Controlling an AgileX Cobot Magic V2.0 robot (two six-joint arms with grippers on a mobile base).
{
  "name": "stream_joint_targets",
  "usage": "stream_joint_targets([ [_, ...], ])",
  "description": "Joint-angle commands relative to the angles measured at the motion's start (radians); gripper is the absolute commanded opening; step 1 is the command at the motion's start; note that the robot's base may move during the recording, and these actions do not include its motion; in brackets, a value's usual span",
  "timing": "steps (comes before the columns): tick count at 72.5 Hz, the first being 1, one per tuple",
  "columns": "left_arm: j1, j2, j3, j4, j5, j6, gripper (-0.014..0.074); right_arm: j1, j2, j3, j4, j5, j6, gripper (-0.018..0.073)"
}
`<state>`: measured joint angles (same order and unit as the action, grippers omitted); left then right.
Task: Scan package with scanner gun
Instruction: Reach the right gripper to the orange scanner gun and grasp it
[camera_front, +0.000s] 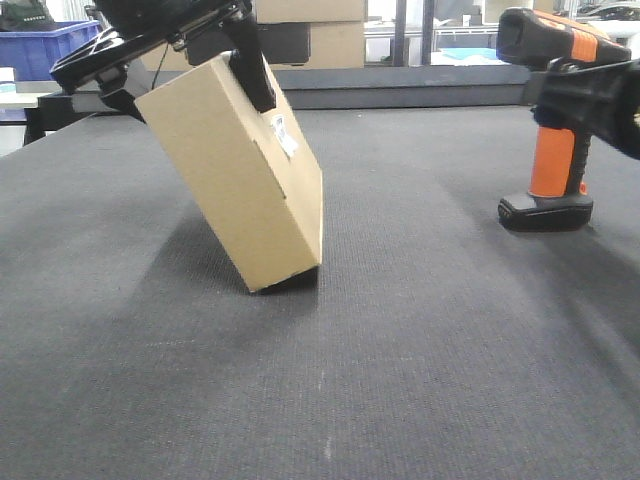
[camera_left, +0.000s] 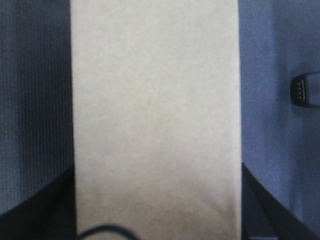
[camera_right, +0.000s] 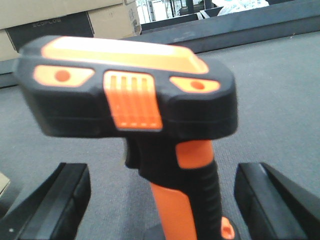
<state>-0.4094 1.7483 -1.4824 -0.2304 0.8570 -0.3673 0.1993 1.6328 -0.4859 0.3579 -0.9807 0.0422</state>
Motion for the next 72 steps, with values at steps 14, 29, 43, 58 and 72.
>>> stream_joint_targets([
  [14, -0.005, -0.004, -0.006, -0.002, -0.007, -0.003, -0.0111, 0.001, 0.038, -0.024, -0.008, -0.034, 0.013, 0.0489],
  [29, -0.005, -0.004, -0.006, 0.003, -0.007, -0.003, -0.0111, -0.034, 0.041, -0.029, -0.016, -0.029, 0.028, 0.0487],
  [43, -0.005, 0.001, -0.006, 0.019, -0.007, -0.003, -0.0111, -0.071, 0.043, -0.057, -0.128, 0.002, 0.032, 0.0487],
  [58, -0.005, 0.007, -0.006, 0.019, -0.007, -0.003, -0.0111, -0.071, 0.064, -0.082, -0.127, 0.018, 0.042, 0.0487],
  [72, -0.005, 0.008, -0.006, 0.019, -0.007, -0.003, -0.0111, -0.071, 0.105, -0.110, -0.127, -0.012, 0.055, 0.0487],
])
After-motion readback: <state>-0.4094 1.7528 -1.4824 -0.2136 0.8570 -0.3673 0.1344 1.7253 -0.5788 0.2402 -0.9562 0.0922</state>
